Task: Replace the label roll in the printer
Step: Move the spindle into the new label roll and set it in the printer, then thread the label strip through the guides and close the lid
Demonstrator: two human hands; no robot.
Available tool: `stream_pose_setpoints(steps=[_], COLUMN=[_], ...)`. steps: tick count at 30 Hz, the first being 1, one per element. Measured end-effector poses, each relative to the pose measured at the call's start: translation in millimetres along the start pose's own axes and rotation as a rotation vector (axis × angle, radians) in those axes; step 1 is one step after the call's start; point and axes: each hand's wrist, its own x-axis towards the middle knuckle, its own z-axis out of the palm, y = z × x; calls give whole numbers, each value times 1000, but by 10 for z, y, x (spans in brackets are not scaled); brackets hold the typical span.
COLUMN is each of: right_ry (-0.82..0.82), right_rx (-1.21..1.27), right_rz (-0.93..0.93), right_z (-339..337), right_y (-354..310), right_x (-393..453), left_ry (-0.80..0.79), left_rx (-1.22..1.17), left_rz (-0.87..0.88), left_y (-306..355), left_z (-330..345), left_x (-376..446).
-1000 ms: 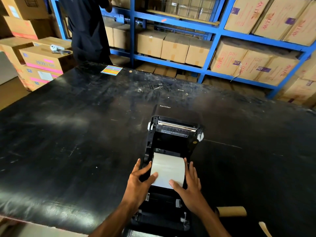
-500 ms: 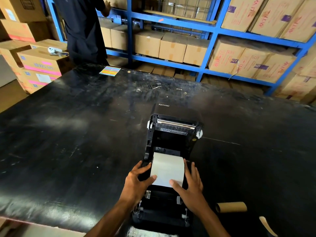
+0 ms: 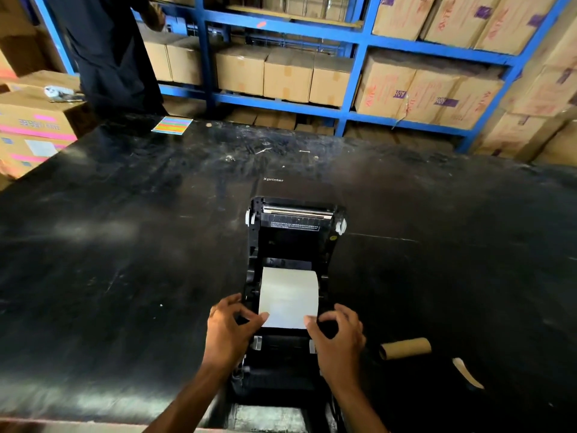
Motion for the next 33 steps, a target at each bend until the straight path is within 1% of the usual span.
stream_pose_setpoints(steps=[4,10,15,18,21,26,33], right_ry=[-31,2,-79,-126,-182,-286,-345], right_rx=[29,-5,30,-28,-50,9,25], right_rz=[-9,-14,-24,-40,-16,28,66], right_z=[-13,-40,-71,-94,-91,-181,-227], right_y=[9,20,30,40,69,119,105], right_x=[3,-6,15,46,26,64,73], left_ry=[4,-19,-47,-71,-90,-156,-325], left_rx=[-23,-41,-25,-9,-40,-54,-45], left_rz=[7,-26,-40,-49,-42,-45,-11], left_y=[-17,-55,-94,-111,-132,-162,-245], left_z=[1,15,0,-25,-34,-44,-106], left_x=[-9,-20,-21,-23,-33,-28,25])
